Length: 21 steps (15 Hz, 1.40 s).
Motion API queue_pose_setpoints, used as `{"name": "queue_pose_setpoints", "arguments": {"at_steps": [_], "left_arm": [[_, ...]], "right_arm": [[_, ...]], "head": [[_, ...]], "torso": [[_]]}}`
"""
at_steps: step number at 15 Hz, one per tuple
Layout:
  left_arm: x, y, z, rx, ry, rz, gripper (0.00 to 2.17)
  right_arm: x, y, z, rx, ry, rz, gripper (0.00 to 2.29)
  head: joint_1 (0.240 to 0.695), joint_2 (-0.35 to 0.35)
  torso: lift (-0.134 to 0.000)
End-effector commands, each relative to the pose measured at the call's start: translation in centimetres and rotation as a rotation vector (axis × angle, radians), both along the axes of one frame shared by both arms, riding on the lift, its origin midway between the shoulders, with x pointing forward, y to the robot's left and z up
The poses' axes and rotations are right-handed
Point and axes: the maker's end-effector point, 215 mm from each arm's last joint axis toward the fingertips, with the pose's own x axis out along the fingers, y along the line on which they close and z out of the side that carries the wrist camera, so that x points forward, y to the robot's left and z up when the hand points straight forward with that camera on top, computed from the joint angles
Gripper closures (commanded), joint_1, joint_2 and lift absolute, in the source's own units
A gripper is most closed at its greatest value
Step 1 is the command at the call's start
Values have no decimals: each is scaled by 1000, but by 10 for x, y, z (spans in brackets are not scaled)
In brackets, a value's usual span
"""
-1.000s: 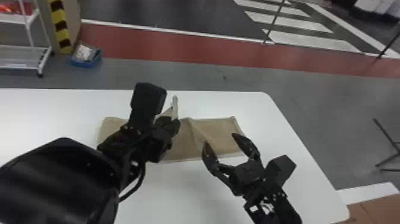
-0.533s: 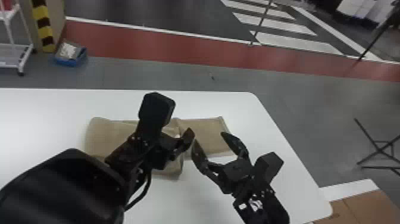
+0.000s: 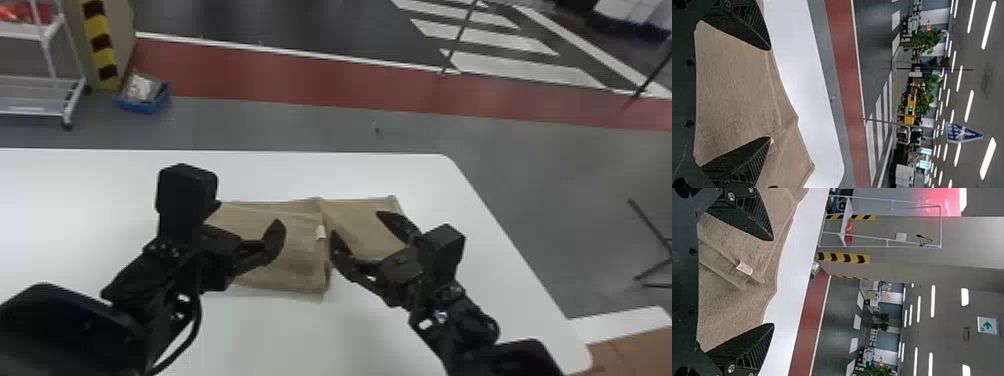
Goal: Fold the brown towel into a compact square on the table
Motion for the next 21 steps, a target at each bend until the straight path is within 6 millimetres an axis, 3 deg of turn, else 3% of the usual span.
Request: {"name": "queue_pose_setpoints", "arguments": {"at_steps": [1, 3, 6, 15, 21], "left_arm": [[1, 42, -3, -20, -6, 63, 76], [1, 64, -3, -38, -15, 95, 80], [-4, 68, -10, -36, -3, 100, 80], [-11, 67, -19, -34, 14, 97, 80], [-11, 70, -23, -26, 19, 96, 83]], "right_arm": [[0, -3, -19, -3, 102, -14, 107], [-6, 11, -45, 60, 203, -3, 107], [-5, 30, -73, 105, 268, 16, 120], [27, 36, -89, 179, 298, 25, 215], [30, 39, -85, 187, 290, 35, 350]], "head": [[695, -242], [695, -195], [695, -150], [695, -113], [695, -108]], "torso": [[-125], [-125], [-125], [-125], [-125]]}}
